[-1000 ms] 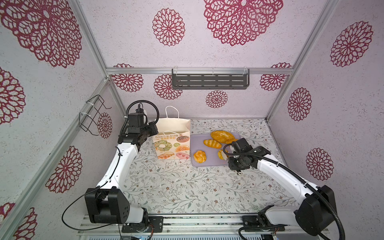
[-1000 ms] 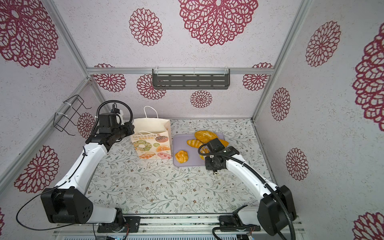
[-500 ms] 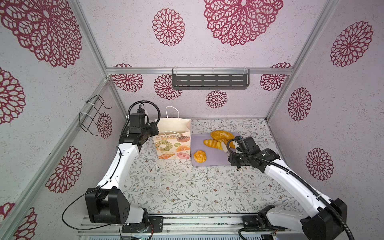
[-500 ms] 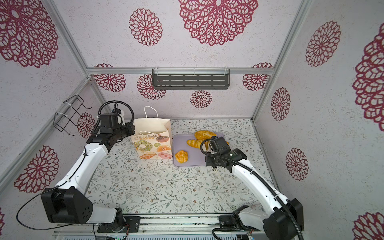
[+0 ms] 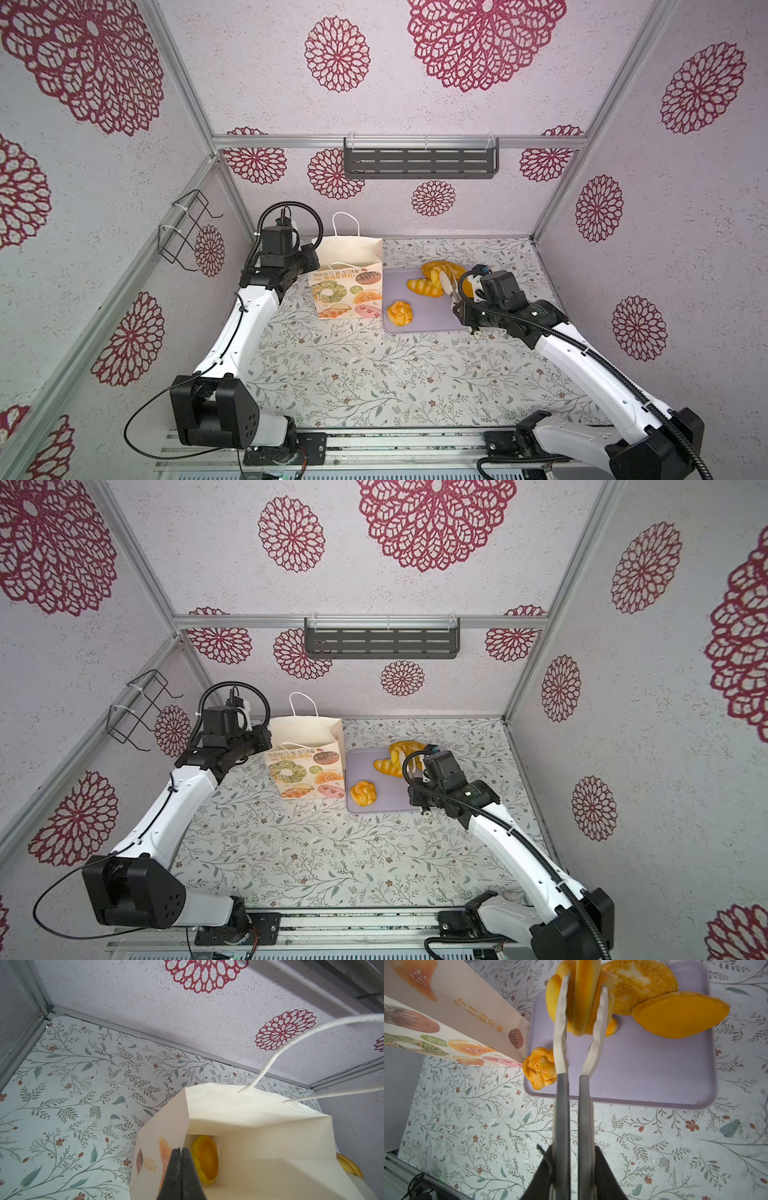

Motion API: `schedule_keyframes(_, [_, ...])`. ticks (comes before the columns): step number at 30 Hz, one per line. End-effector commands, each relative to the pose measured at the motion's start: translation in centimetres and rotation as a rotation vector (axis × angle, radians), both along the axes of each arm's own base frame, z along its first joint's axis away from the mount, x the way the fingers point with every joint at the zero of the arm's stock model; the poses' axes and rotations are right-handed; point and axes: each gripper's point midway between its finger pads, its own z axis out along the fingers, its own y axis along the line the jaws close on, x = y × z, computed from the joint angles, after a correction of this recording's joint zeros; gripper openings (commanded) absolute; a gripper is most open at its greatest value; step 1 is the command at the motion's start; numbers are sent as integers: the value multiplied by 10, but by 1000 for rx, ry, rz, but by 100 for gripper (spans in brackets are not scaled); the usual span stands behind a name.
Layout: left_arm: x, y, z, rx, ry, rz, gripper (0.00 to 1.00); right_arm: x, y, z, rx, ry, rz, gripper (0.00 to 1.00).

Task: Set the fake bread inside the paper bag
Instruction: 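Lift the striped roll in the tongs up off the tray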

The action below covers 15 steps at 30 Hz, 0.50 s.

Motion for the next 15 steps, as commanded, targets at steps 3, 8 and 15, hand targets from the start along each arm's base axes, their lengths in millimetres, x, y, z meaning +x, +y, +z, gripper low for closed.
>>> schedule_keyframes(3, [-5, -2, 14, 13, -45, -14, 0, 11, 11, 58, 123, -177, 20, 21])
schedule_keyframes(8, [-6, -4, 18, 1, -58, -20, 0, 10, 14, 72, 142, -208, 39, 21])
schedule_keyframes(15, [-1, -6, 10, -15, -39, -25, 0, 12, 17, 83, 171, -242, 38, 20])
